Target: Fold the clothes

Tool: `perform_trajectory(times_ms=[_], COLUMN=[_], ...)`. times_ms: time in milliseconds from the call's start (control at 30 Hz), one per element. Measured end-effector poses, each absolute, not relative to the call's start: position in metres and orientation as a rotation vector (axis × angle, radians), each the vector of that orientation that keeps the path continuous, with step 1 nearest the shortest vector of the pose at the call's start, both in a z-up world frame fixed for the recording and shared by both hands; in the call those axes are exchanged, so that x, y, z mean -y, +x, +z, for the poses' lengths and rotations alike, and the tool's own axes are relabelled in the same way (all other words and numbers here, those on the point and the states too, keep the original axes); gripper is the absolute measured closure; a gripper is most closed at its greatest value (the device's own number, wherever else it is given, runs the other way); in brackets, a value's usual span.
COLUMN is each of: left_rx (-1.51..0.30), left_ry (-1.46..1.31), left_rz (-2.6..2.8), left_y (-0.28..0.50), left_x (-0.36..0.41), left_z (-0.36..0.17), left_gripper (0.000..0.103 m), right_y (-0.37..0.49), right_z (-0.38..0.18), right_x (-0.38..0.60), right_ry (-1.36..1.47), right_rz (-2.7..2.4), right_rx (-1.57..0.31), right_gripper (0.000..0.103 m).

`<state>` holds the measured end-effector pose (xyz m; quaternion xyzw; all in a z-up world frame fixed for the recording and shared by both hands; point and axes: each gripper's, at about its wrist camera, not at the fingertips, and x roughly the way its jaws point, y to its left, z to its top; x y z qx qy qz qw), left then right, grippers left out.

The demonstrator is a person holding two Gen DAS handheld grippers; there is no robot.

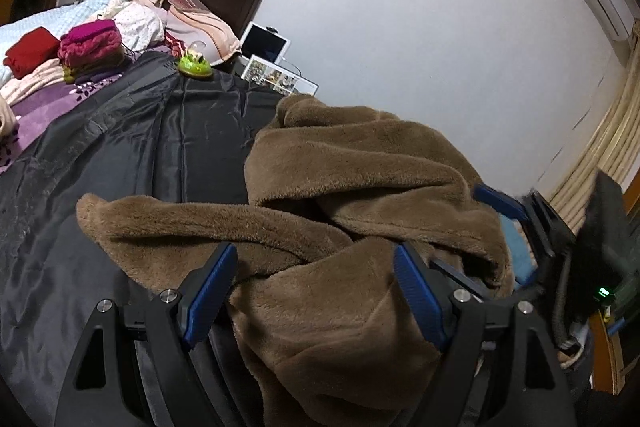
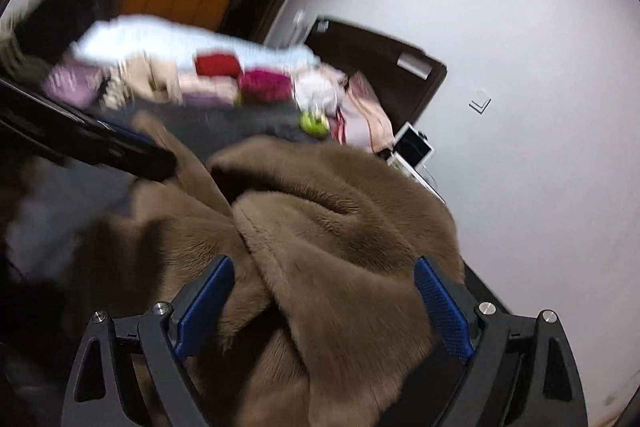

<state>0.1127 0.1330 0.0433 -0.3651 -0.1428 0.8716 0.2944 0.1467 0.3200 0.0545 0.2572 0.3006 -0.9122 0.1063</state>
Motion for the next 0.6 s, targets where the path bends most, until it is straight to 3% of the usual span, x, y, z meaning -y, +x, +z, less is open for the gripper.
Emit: perform_trajectory(times_ms=[400, 600], left_rx=[0.266, 0.204], left_ry=[-1.000, -1.017], left_rz=[2.282, 2.302], left_y=[0.101, 0.106], left_x=[-0.164, -0.176], left_z=[0.033, 0.032], left_gripper=[0.015, 0.009], right_y=[0.134, 0.149], right_z=[0.057, 0.068], right_x=[-0.342, -0.358], right_ry=[0.729, 0.695], right_rz=[-2.911, -2.982], right_rx=[-1.016, -0.924], right_gripper=[0.010, 0.010])
